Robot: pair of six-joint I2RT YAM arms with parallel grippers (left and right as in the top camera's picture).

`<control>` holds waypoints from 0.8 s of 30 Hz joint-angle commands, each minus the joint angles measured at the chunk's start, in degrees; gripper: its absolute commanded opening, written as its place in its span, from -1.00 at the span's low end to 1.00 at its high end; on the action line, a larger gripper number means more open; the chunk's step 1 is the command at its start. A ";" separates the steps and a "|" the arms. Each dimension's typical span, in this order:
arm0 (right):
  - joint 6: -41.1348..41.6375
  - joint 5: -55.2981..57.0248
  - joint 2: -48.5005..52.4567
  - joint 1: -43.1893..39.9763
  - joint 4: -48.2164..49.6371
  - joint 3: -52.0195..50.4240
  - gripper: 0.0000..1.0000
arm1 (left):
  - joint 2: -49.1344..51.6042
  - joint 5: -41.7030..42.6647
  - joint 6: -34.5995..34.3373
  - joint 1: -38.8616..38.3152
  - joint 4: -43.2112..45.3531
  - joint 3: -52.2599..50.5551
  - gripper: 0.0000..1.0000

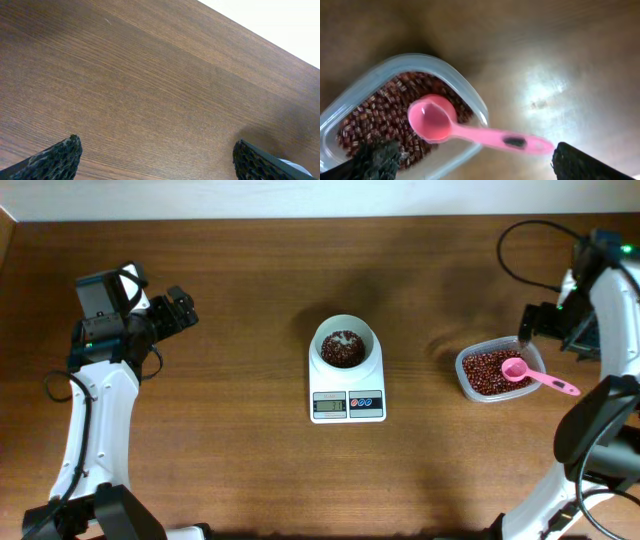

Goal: Scoop item into bowl and weigh 50g on scale
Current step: 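Release the pink scoop in the tub and pull the right gripper away, then lower the right gripper and grasp the pink scoop handle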

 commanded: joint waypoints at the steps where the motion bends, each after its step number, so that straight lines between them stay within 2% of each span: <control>1: 2.32 -5.60 -6.05 -7.58 -2.75 5.03 0.98 | 0.09 -0.44 -0.55 0.20 0.15 0.79 0.98; 5: -2.47 -16.22 -8.37 -18.01 -7.76 4.72 0.97 | 0.09 -0.44 -0.57 0.20 0.15 0.79 0.98; 8: -10.45 -24.26 -8.37 -24.74 -7.48 -0.37 0.97 | 0.09 -0.44 -0.55 0.20 0.15 0.79 0.98; 11: -20.35 -37.31 -8.37 -29.49 -4.37 -8.15 0.97 | 0.09 -0.44 -0.55 0.20 0.15 0.79 0.98; 14: -24.35 -43.06 -8.37 -32.46 0.87 -17.51 0.97 | 0.09 -0.44 -0.55 0.20 0.15 0.79 0.98; 19: -28.79 -52.94 -8.31 -33.35 18.10 -31.30 0.97 | 0.09 -0.44 -0.55 0.20 0.15 0.79 0.98; 24: -30.10 -54.23 -8.24 -33.33 26.03 -36.41 0.98 | 0.09 -0.44 -0.55 0.20 0.15 0.79 0.98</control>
